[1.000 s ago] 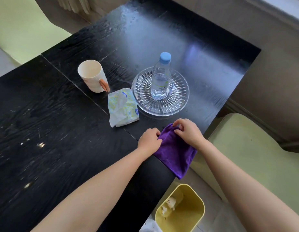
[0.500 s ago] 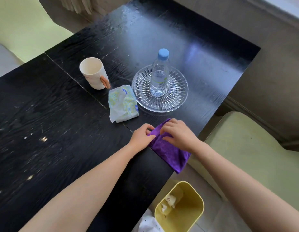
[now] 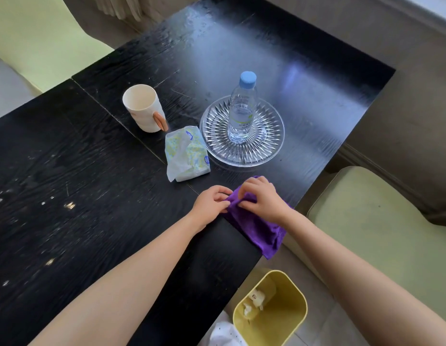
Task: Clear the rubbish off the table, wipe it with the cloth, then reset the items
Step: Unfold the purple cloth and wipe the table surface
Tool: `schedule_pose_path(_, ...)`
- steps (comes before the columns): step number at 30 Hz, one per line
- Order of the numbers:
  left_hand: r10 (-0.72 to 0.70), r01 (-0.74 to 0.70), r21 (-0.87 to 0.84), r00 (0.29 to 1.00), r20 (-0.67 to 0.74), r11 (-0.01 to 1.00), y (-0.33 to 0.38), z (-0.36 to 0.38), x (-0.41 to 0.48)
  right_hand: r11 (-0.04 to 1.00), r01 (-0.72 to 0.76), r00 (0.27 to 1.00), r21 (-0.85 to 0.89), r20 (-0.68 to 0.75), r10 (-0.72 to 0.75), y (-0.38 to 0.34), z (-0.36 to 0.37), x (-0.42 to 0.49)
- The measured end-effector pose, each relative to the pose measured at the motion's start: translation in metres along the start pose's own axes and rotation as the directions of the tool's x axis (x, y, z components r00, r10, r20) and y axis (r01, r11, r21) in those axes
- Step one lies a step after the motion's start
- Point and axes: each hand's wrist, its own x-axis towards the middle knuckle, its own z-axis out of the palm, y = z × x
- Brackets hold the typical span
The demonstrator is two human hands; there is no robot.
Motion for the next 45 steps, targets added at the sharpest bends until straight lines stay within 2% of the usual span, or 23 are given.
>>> schedule_pose_path(2, 0.016, -0.014, -0.051, 0.999, 0.05, 0.999, 0.004, 0.002, -0.004, 0.999, -0.02, 1.0, 0.034, 0.02, 0.02, -0.003, -0.008, 0.005)
schedule_pose_path(7, -0.019, 0.038, -0.206, 0.996, 0.093, 0.978, 0.004, 0.0, -0.011, 0.997, -0.076, 0.996, -0.017, 0.054, 0.077, -0.006, -0.01, 0.013)
schedule_pose_path(11, 0.107, -0.106, -0.03, 0.994, 0.026, 0.994, 0.005, -0.001, -0.02, 0.997, -0.064, 0.992, 0.044, 0.112, 0.059, -0.014, -0.016, 0.015)
schedule_pose_path(14, 0.162, -0.163, 0.002, 0.986, -0.046, 0.987, 0.019, -0.003, -0.029, 0.994, -0.048, 0.982, 0.095, 0.186, 0.03, -0.03, -0.038, 0.019)
schedule_pose_path(16, 0.181, -0.184, -0.058, 0.981, -0.066, 0.981, 0.029, -0.008, -0.038, 0.996, -0.021, 0.978, 0.082, 0.211, 0.004, -0.044, -0.057, 0.023)
schedule_pose_path(18, 0.177, -0.189, -0.199, 0.981, -0.079, 0.962, 0.038, -0.017, -0.051, 0.996, 0.004, 0.982, 0.084, 0.19, -0.02, -0.063, -0.074, 0.028)
schedule_pose_path(20, 0.182, -0.2, -0.255, 0.979, -0.092, 0.946, 0.048, -0.027, -0.065, 0.994, 0.032, 0.984, 0.105, 0.169, -0.049, -0.087, -0.089, 0.034)
schedule_pose_path(24, 0.25, -0.262, -0.069, 0.957, -0.149, 0.963, 0.063, -0.065, -0.081, 0.979, 0.102, 0.983, 0.178, 0.136, -0.127, -0.149, -0.108, 0.044)
schedule_pose_path(27, 0.291, -0.302, -0.047, 0.942, -0.168, 0.952, 0.075, -0.104, -0.097, 0.959, 0.175, 0.974, 0.222, 0.1, -0.201, -0.195, -0.117, 0.05)
schedule_pose_path(31, 0.315, -0.325, -0.068, 0.941, -0.125, 0.943, 0.088, -0.148, -0.121, 0.929, 0.256, 0.963, 0.267, 0.014, -0.269, -0.249, -0.121, 0.057)
schedule_pose_path(36, 0.359, -0.348, 0.092, 0.888, -0.287, 0.933, 0.111, -0.196, -0.152, 0.879, 0.363, 0.931, 0.309, -0.074, -0.358, -0.308, -0.123, 0.063)
schedule_pose_path(41, 0.384, -0.32, 0.229, 0.856, -0.347, 0.919, 0.11, -0.237, -0.194, 0.827, 0.399, 0.914, 0.396, -0.1, -0.393, -0.361, -0.114, 0.061)
schedule_pose_path(43, 0.372, -0.299, 0.23, 0.824, -0.428, 0.926, 0.099, -0.245, -0.208, 0.849, 0.389, 0.918, 0.357, -0.078, -0.388, -0.376, -0.105, 0.06)
schedule_pose_path(45, 0.356, -0.266, 0.24, 0.758, -0.547, 0.934, 0.086, -0.256, -0.221, 0.885, 0.392, 0.918, 0.251, -0.049, -0.393, -0.388, -0.096, 0.061)
